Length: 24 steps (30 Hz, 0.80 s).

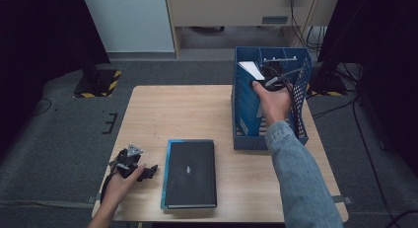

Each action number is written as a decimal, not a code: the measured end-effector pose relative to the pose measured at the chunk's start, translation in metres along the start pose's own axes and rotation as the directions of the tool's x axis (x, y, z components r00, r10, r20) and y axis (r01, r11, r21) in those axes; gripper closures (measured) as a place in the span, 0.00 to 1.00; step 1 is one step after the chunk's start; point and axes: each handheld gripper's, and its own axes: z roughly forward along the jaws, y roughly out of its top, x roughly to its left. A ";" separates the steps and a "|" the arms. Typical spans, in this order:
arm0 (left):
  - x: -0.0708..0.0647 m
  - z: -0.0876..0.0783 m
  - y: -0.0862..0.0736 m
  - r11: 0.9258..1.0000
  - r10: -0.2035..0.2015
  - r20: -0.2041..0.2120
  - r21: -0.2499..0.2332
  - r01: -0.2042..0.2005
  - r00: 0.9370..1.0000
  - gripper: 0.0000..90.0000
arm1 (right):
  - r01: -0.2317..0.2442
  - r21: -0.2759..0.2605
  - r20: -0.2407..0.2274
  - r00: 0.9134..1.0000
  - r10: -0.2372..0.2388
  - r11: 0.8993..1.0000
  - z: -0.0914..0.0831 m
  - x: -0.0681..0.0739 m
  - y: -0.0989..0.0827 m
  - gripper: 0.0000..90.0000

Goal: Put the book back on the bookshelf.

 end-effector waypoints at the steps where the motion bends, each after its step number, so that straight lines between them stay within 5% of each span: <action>1: 0.000 0.000 0.000 1.000 0.000 0.000 0.000 0.000 1.000 0.00 | 0.009 0.000 0.002 1.000 -0.009 1.000 0.000 0.001 0.000 0.66; 24: -0.001 0.000 -0.001 1.000 -0.002 -0.003 -0.003 0.002 1.000 0.00 | 0.035 0.050 -0.005 0.999 -0.035 0.998 -0.015 0.003 -0.024 0.65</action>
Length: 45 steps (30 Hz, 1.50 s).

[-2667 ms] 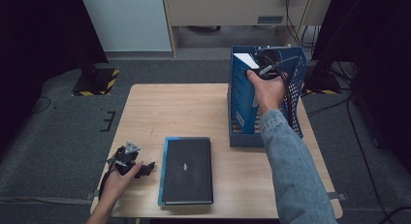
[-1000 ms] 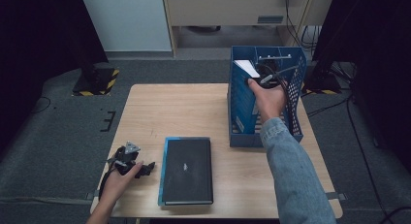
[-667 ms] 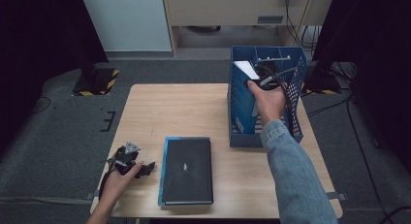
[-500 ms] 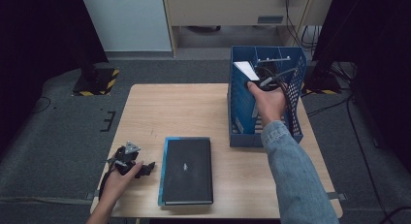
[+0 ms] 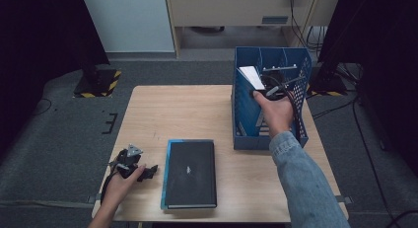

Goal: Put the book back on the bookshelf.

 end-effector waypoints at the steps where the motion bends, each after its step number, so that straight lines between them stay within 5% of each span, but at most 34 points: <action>1: 0.000 0.000 0.000 1.000 0.000 0.000 0.000 0.000 1.000 0.00 | 0.001 -0.004 -0.002 1.000 -0.001 1.000 -0.001 0.000 -0.003 0.65; 25: 0.000 0.000 0.000 1.000 0.000 0.001 0.001 0.000 1.000 0.00 | -0.028 -0.024 -0.015 1.000 0.027 0.999 0.005 -0.002 -0.009 0.55; 45: 0.000 0.000 0.000 1.000 0.001 0.002 0.004 -0.001 1.000 0.00 | 0.035 0.007 0.018 0.999 -0.035 0.999 0.003 0.008 0.001 0.66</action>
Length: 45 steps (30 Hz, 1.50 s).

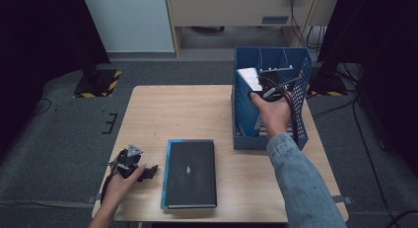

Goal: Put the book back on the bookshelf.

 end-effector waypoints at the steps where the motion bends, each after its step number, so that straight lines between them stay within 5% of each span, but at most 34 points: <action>1: 0.000 0.000 0.000 1.000 0.000 0.000 0.000 0.000 1.000 0.00 | 0.000 0.000 0.000 1.000 0.000 1.000 0.000 0.000 0.000 0.66; 22: 0.000 0.000 0.000 1.000 0.006 0.005 0.001 -0.006 1.000 0.00 | -0.036 -0.064 0.036 0.999 0.039 0.997 0.011 -0.001 0.033 0.67; 45: 0.001 -0.001 -0.001 1.000 0.015 0.015 0.005 -0.015 1.000 0.00 | -0.054 -0.099 0.086 0.994 0.062 0.994 0.035 0.003 0.039 0.67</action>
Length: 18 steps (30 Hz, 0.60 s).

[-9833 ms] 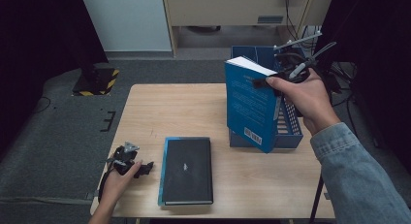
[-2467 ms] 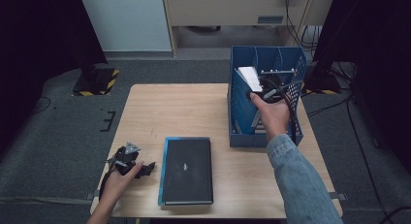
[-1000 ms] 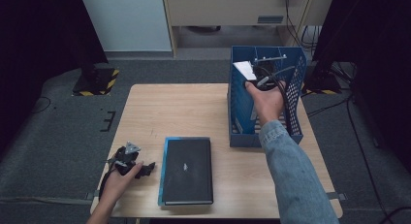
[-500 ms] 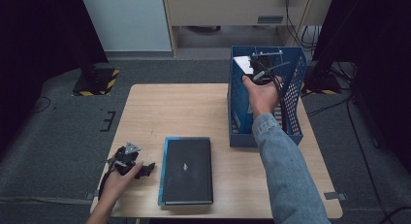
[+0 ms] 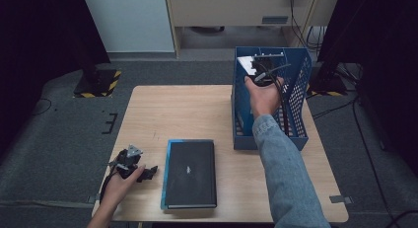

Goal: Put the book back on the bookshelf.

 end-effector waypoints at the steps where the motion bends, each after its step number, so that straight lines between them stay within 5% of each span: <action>1: 0.000 0.000 0.000 1.000 0.000 0.000 0.000 0.000 1.000 0.00 | 0.004 -0.005 0.000 1.000 -0.004 1.000 0.000 0.000 0.000 0.67; 18: 0.000 0.000 0.000 1.000 0.000 0.000 -0.001 0.000 1.000 0.00 | -0.013 -0.046 0.002 1.000 0.013 0.999 0.004 0.001 -0.010 0.66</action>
